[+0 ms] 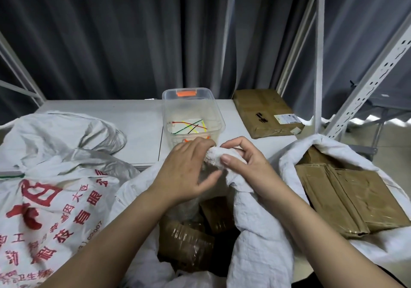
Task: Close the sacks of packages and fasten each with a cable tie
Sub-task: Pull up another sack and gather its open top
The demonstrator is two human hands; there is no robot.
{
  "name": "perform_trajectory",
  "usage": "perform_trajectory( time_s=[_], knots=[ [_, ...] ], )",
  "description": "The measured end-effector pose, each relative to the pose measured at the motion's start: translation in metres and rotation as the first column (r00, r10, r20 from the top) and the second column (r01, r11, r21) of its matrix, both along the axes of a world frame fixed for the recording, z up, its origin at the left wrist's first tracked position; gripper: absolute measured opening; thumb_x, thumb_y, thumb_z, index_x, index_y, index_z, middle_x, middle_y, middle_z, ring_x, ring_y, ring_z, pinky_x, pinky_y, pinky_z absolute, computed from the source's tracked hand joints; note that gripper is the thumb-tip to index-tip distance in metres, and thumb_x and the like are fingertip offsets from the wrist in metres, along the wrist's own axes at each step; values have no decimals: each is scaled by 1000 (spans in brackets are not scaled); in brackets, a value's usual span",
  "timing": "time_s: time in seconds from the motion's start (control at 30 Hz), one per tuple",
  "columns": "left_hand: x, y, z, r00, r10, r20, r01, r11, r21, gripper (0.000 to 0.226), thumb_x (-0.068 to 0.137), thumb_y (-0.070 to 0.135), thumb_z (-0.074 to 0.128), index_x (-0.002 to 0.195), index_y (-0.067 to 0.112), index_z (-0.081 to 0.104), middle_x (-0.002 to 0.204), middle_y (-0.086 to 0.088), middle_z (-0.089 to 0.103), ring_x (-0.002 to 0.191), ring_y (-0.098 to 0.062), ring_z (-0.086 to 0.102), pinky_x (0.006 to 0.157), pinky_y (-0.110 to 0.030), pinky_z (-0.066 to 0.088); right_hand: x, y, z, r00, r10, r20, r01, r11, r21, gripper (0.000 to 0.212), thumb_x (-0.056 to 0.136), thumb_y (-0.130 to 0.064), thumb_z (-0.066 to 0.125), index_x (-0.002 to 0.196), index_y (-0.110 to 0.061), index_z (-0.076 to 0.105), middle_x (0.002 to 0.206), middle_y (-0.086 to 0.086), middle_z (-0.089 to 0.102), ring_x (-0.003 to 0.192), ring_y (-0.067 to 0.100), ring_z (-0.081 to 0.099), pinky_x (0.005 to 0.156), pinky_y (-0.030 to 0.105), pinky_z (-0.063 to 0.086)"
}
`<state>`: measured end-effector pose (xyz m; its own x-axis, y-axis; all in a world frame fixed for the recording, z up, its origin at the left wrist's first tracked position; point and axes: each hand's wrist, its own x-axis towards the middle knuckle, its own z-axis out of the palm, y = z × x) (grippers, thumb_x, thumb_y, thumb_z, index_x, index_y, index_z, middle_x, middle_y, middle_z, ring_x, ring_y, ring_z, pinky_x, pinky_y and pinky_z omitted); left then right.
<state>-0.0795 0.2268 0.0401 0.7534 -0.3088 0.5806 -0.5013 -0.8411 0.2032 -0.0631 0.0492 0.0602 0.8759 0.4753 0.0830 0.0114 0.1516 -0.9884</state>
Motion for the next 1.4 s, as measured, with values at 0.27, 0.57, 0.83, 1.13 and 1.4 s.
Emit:
perform_trajectory(
  time_s=[0.27,0.57,0.83,1.13,1.4],
  knots=[
    [9,2,-5,966,260,20,-259,951,170,27,89,41,33,89,16,44,49,1,58,37,-24,55,35,-22,30,-18,-10,-5,884,-65,463,399,621,-675,53,87,-47,61,131,-30,38,125,-9,54,114,8,52,91,31,43],
    [4,-4,6,998,35,-56,-37,999,-28,51,86,43,37,123,12,54,118,-3,59,109,-21,51,89,-34,33,-9,-15,-3,969,-246,-5,246,969,-40,5,94,-16,56,92,-16,61,87,-5,66,82,7,59,75,23,45],
    [11,-32,8,994,103,44,-109,980,166,40,90,43,37,82,10,57,56,-3,60,47,-26,58,43,-23,36,-22,-20,4,964,-265,9,262,946,-190,34,95,-36,50,125,-21,48,107,-4,60,87,-7,58,81,15,46],
    [19,-40,28,950,219,-222,-175,964,202,68,83,60,4,93,17,55,92,-5,68,91,-30,61,79,-35,41,-50,-47,-9,854,-403,330,505,797,-332,24,92,-32,61,110,-27,47,110,-13,58,104,8,56,89,36,47],
    [-13,-68,54,962,-128,-239,181,960,214,47,90,51,33,117,17,52,113,1,59,103,-18,54,87,-32,39,-50,-58,1,952,-163,-260,216,958,190,16,92,-12,58,107,-14,55,97,7,69,85,15,65,74,28,50]
  ],
)
